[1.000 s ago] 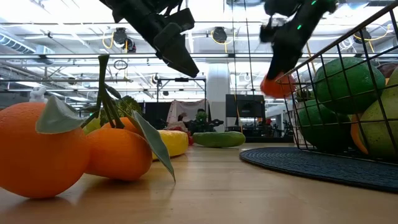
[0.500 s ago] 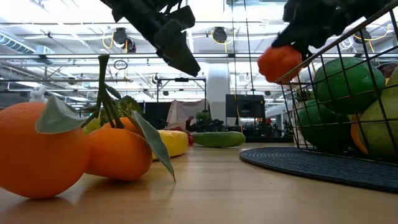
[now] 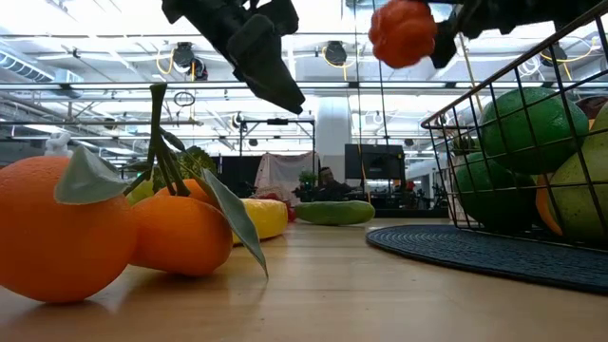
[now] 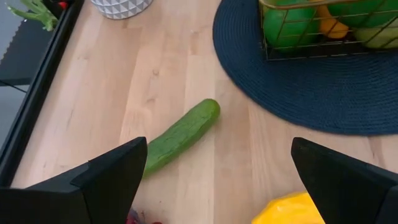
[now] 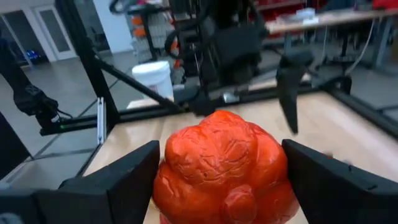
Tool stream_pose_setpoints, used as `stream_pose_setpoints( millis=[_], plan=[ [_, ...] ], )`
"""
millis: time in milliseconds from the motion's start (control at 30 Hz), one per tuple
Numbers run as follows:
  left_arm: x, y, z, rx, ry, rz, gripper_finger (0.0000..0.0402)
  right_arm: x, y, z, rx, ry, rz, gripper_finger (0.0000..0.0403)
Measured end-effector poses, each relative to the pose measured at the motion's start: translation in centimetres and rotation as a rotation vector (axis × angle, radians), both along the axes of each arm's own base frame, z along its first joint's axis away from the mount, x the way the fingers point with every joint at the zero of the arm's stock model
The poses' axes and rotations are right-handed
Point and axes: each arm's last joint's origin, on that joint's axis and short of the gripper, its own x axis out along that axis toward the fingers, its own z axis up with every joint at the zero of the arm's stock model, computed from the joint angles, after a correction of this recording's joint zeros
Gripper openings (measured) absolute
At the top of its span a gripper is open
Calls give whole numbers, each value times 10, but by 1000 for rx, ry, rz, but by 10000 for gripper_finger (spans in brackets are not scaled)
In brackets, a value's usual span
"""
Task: Build produce basket
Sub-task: Put the tangerine into the wire basket
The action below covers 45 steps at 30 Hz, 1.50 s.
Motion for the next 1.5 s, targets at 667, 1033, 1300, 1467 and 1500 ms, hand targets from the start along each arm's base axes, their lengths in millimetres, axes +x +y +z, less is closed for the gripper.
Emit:
stream_pose_setpoints(
  millis=[667, 1033, 1300, 1467, 1500],
  plan=[
    [0, -42, 0, -53, -4, -47, 399, -1, 12, 3, -647, -54, 125, 318],
    [0, -46, 0, -76, -8, -22, 399, -1, 11, 3, -763, -59, 136, 318],
    [0, -50, 0, -69, -8, -29, 399, -1, 11, 3, -762, -66, 132, 318],
    [0, -50, 0, -67, -8, -29, 399, -1, 11, 3, -710, -64, 126, 318],
    [0, -50, 0, -67, -8, -29, 399, -1, 11, 3, -694, -63, 123, 318]
  ],
)
